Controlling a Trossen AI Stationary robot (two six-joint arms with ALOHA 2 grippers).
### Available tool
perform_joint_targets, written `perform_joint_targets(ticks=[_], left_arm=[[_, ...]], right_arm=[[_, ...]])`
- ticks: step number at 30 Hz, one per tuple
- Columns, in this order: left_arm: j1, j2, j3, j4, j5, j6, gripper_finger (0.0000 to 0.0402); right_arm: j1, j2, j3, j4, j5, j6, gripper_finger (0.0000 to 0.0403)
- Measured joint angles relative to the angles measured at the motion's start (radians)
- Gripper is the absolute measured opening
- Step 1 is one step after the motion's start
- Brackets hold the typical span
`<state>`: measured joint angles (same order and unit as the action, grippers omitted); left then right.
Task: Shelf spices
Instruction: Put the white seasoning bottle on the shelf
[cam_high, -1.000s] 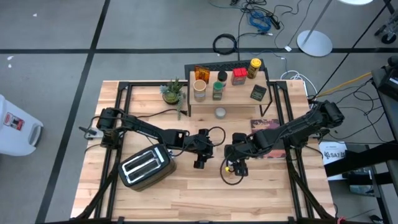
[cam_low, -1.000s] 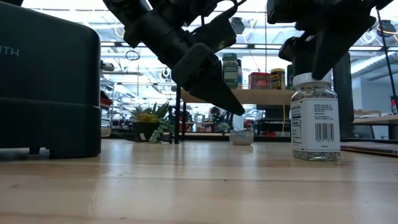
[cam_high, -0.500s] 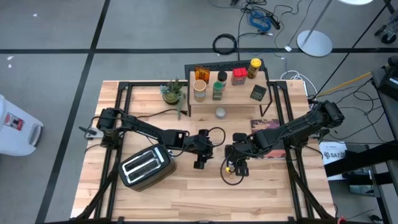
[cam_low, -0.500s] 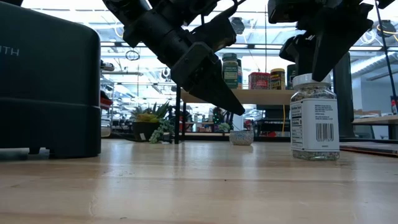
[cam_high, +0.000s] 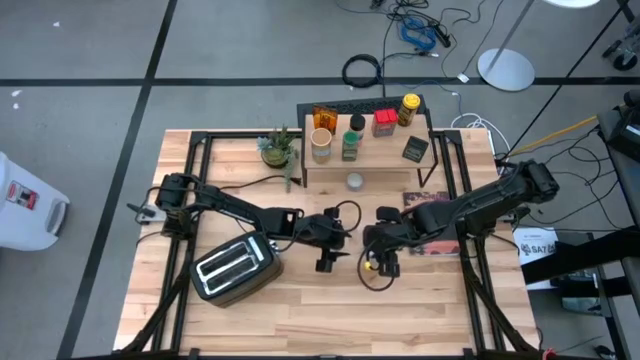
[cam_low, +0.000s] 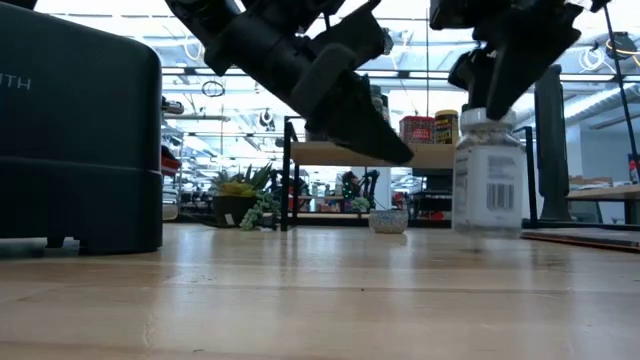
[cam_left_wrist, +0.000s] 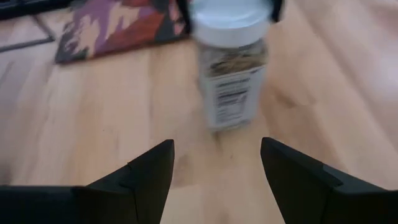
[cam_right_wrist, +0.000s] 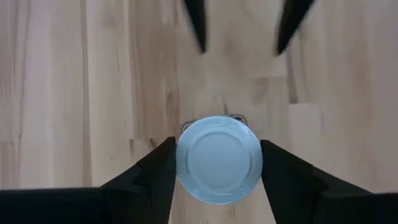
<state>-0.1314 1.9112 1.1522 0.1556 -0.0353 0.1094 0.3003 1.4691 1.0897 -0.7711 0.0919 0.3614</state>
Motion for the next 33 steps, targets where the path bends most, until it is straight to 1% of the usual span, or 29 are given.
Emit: perform_joint_targets(ticks=[3,11,18,22,27,33], left_arm=[[0.000,0.000,0.000,0.037,0.062,-0.018,0.0249],[0.000,-0.001,0.000,0.177,0.081,-0.038,0.0249],[0.008,-0.001,0.000,0.239,0.079,-0.051,0.0249],[0.012,-0.001,0.003,0.258,0.054,-0.050,0.0249],[0.021,-0.006,0.033,0.259,0.048,-0.027,0.0249],[0.032,-0.051,0.035,0.241,0.002,0.012,0.0249]], right_arm=[[-0.003,-0.034,0.000,-0.002,0.018,0.001,0.0188],[-0.042,-0.119,0.000,0.007,0.018,0.010,0.0188],[-0.067,-0.161,0.002,0.054,0.017,-0.008,0.0187],[-0.072,-0.162,0.034,0.047,0.027,-0.038,0.0187],[-0.072,-0.162,0.108,-0.022,0.067,-0.067,0.0187],[-0.072,-0.162,0.176,-0.112,0.101,-0.068,0.0187]])
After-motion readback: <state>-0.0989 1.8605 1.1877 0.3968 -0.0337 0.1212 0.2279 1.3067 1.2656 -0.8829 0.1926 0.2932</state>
